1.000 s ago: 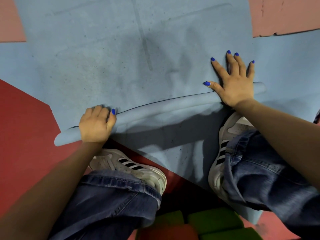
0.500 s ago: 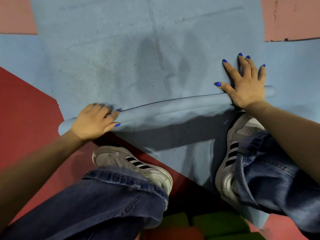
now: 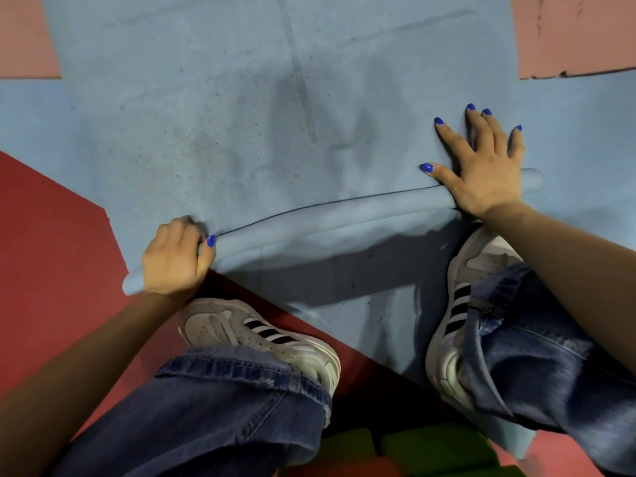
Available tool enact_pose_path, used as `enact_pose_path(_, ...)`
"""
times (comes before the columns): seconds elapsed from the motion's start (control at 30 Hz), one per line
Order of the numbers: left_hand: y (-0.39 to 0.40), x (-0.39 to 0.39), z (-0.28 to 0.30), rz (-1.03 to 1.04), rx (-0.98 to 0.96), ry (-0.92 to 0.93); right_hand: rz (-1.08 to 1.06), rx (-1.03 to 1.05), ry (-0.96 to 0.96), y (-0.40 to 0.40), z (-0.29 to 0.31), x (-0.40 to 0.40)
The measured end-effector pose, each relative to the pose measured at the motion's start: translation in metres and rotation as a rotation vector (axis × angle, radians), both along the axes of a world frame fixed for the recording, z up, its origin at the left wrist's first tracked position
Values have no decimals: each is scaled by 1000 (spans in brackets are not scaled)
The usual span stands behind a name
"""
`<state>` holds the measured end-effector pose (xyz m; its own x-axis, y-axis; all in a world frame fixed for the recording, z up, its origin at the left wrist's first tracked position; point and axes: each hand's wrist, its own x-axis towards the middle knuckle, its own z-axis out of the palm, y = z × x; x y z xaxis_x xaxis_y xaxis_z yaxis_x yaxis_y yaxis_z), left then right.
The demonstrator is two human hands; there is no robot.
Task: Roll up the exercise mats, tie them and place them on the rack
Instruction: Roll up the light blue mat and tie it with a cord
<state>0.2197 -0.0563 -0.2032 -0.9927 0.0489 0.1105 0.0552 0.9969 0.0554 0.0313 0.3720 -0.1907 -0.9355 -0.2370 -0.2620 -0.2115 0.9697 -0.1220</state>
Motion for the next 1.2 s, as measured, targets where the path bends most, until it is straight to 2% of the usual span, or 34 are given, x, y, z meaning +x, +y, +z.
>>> enact_pose_path(0.07,-3,-5,0,-89,27,23,6,-5,4,-1,0,0)
enact_pose_path(0.2,-8,-18,5,-137,83,-43,-2,-24,1,-2,2,-2)
enact_pose_path(0.3,-15,-20,-1,-329,77,8,-14,-45,35,-3,1,-3)
enact_pose_path(0.43,-23,-34,0,-523,193,-79,-25,-114,133,-6,-1,-6)
enact_pose_path(0.53,-22,-36,2,-640,100,14,-14,-93,175,-7,-2,-12)
enact_pose_path(0.6,-24,-34,-2,-645,-11,90,-12,-72,192,-8,-5,-14)
enact_pose_path(0.8,-25,-30,-1,-696,-104,240,12,-40,277,-7,-8,-15)
enact_pose_path(0.9,-22,-31,3,-724,-105,191,49,-42,385,-8,-8,-10)
enact_pose_path(1.03,-18,-37,8,-728,-84,114,35,-81,255,-10,-5,-6)
enact_pose_path(1.2,-13,-28,7,-648,-147,91,79,-76,414,-12,-4,-2)
